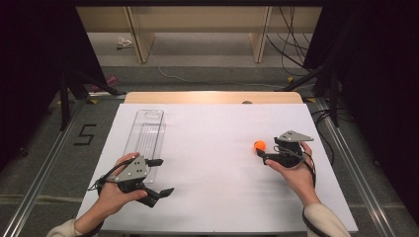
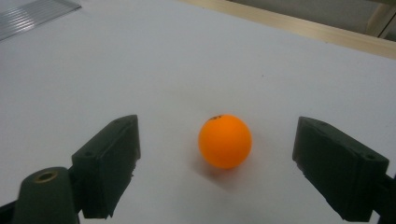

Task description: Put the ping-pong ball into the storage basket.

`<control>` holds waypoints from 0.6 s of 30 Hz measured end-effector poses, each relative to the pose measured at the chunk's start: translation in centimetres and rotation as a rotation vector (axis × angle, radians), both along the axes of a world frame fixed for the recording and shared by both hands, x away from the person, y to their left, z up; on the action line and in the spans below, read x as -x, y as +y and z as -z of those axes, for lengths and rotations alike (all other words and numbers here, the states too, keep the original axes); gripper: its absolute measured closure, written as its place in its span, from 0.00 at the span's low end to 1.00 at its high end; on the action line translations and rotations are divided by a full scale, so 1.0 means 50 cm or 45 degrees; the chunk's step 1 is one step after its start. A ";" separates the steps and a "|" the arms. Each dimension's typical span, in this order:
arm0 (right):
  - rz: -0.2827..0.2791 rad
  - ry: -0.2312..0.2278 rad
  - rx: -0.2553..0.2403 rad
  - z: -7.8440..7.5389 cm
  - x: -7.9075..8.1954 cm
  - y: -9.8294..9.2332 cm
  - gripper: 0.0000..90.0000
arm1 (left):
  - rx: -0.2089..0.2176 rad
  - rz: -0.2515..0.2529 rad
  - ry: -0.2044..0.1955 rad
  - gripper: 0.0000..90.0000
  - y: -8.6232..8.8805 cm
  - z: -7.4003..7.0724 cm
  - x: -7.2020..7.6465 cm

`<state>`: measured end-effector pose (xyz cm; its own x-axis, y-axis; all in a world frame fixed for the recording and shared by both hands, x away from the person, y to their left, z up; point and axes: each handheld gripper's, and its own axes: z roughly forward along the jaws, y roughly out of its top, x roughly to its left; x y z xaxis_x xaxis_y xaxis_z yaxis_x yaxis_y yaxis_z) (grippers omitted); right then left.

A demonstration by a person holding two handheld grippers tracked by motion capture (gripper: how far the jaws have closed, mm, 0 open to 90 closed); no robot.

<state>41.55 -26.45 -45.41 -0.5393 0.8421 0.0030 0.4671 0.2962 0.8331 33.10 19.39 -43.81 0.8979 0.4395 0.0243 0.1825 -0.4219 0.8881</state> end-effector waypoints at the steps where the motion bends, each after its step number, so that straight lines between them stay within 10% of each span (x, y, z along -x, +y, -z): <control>1: 0.002 0.003 0.003 0.001 -0.003 0.001 0.18 | 0.001 -0.001 0.000 0.05 0.000 0.000 0.000; 18: -0.005 0.046 0.059 0.023 -0.041 0.022 0.18 | 0.000 0.003 0.001 0.05 0.000 0.000 0.001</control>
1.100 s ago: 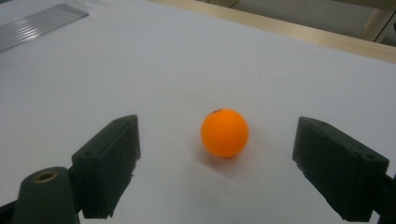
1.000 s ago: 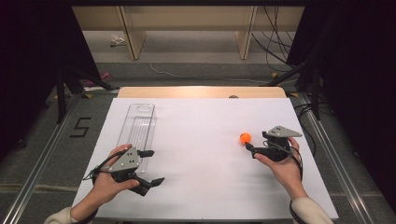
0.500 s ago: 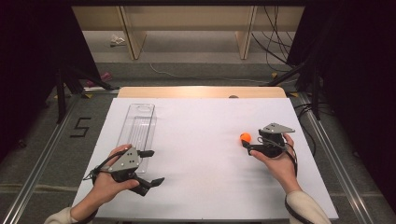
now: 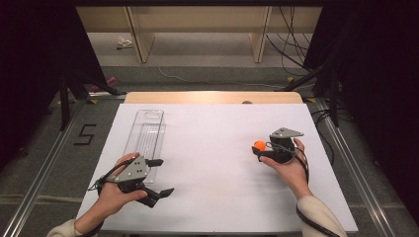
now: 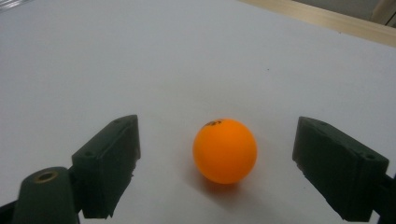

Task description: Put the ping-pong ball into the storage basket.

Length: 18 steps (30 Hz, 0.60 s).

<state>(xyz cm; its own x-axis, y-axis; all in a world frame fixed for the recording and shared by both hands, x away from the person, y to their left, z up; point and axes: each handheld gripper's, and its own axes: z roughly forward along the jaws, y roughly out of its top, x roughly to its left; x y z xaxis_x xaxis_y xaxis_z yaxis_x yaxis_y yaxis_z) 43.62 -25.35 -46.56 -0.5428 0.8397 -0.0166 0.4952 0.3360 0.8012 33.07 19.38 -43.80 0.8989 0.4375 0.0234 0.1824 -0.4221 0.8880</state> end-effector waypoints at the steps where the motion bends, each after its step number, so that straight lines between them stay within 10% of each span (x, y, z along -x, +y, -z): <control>1: -0.001 0.004 0.003 0.002 -0.003 0.001 0.18 | 0.000 0.000 0.000 0.05 0.000 0.000 0.000; 18: 0.004 0.050 0.037 0.024 -0.034 0.014 0.18 | 0.001 0.002 0.001 0.05 0.000 0.000 0.000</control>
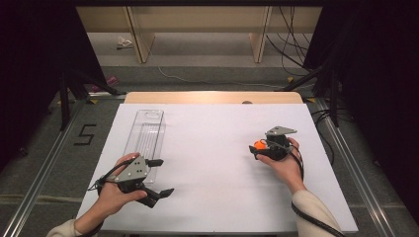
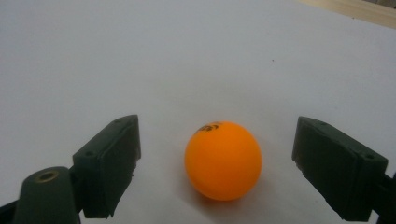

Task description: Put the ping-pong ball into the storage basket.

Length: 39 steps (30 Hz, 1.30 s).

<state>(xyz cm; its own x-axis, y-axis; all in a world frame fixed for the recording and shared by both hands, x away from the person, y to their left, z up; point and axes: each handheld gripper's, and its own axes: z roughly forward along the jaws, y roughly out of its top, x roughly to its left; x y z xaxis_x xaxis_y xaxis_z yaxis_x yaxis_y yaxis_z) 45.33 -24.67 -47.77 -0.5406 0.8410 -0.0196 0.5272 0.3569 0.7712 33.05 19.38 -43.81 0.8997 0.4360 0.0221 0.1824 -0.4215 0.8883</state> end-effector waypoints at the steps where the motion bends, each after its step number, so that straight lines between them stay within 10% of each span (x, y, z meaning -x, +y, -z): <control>1: 0.005 0.004 0.000 0.002 -0.001 0.001 0.18 | 0.000 0.000 -0.001 0.05 0.000 0.000 0.000; 39: -0.016 0.071 0.042 0.023 -0.019 0.007 0.51 | 0.001 0.007 0.004 0.05 0.000 0.000 0.001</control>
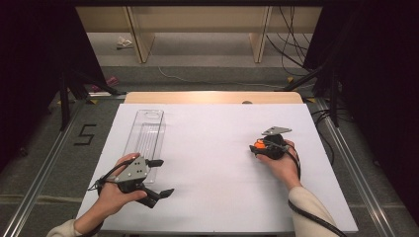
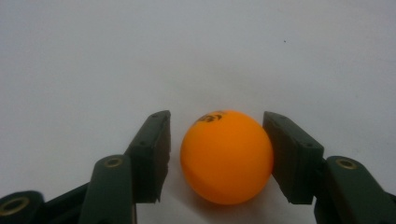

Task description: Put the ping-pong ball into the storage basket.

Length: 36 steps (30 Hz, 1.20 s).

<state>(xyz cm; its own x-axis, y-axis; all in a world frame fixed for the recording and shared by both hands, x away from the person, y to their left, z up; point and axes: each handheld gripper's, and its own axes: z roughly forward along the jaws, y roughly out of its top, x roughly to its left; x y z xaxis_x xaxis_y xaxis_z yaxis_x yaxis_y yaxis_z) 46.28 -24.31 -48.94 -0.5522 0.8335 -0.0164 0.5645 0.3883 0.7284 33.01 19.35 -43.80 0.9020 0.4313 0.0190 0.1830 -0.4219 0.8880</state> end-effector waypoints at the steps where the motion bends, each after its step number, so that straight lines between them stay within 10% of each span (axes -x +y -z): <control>1: -0.001 0.001 0.003 0.000 0.000 0.000 0.52 | 0.000 0.001 0.000 0.05 0.000 0.000 0.000; 36: 0.009 -0.051 -0.054 -0.025 0.009 -0.005 0.57 | 0.006 0.001 0.004 0.05 -0.001 0.000 0.001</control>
<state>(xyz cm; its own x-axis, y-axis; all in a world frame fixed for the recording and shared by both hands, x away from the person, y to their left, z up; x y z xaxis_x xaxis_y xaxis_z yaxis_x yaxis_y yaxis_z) 45.85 -24.57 -47.70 -0.5459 0.8379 -0.0032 0.5373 0.3529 0.7660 32.99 19.33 -43.80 0.9026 0.4303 0.0144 0.1850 -0.4178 0.8895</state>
